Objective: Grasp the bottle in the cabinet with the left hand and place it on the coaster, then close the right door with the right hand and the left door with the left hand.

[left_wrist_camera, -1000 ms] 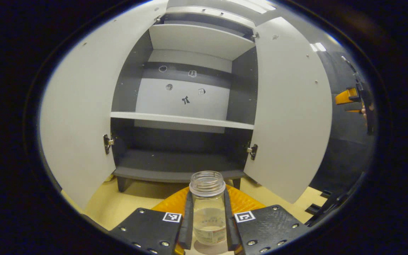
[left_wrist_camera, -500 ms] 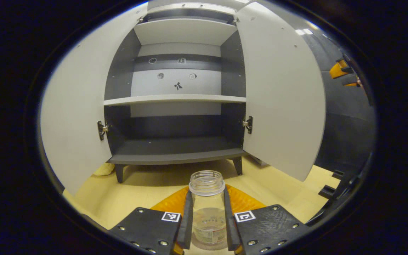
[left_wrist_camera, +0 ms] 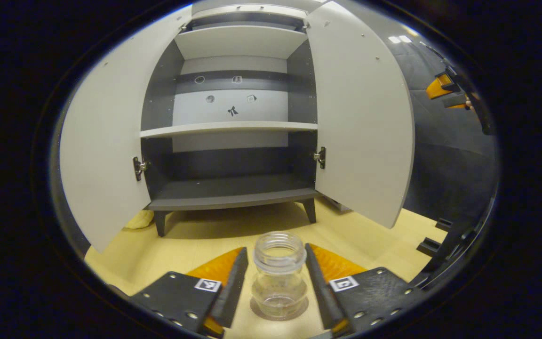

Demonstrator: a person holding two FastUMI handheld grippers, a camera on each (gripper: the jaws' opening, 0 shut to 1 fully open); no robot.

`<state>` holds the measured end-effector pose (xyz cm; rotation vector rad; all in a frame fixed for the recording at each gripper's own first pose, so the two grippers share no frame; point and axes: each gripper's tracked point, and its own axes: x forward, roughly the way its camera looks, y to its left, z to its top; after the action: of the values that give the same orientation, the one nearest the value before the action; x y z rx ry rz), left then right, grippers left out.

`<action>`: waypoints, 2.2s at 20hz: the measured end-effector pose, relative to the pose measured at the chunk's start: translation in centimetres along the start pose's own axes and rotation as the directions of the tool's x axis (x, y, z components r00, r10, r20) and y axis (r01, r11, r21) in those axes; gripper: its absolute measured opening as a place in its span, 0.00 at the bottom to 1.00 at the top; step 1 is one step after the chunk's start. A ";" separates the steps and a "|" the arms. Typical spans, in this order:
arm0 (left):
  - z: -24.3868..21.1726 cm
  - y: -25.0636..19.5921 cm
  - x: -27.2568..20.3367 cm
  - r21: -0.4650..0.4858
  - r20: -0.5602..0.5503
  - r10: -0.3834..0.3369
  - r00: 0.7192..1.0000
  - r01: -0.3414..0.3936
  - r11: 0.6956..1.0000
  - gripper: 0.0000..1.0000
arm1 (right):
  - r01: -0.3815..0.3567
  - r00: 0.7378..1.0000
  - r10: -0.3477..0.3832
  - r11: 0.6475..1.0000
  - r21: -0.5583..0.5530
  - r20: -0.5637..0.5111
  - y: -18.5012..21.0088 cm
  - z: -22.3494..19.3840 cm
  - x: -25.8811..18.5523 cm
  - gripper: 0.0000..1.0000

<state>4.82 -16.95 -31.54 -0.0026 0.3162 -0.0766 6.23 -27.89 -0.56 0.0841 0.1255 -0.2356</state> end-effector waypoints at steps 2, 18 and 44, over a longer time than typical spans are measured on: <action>0.6 -0.3 -0.3 -0.009 0.001 -0.019 1.000 0.019 1.000 0.87 | -0.002 1.000 0.002 1.000 0.010 0.001 0.1 -0.2 0.1 0.94; 22.8 10.7 -12.8 -0.063 0.230 0.229 0.946 -0.220 0.973 0.99 | -0.144 0.989 0.143 0.990 0.008 0.047 5.3 2.2 2.8 0.94; 35.4 19.2 -12.5 -0.140 0.200 0.349 0.915 -0.326 0.935 0.93 | -0.334 0.932 0.343 0.939 -0.085 0.121 11.4 11.0 3.4 0.95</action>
<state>5.37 2.80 5.72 -0.0590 0.0925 0.2841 13.52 -18.67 10.61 0.0258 -0.0167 0.1091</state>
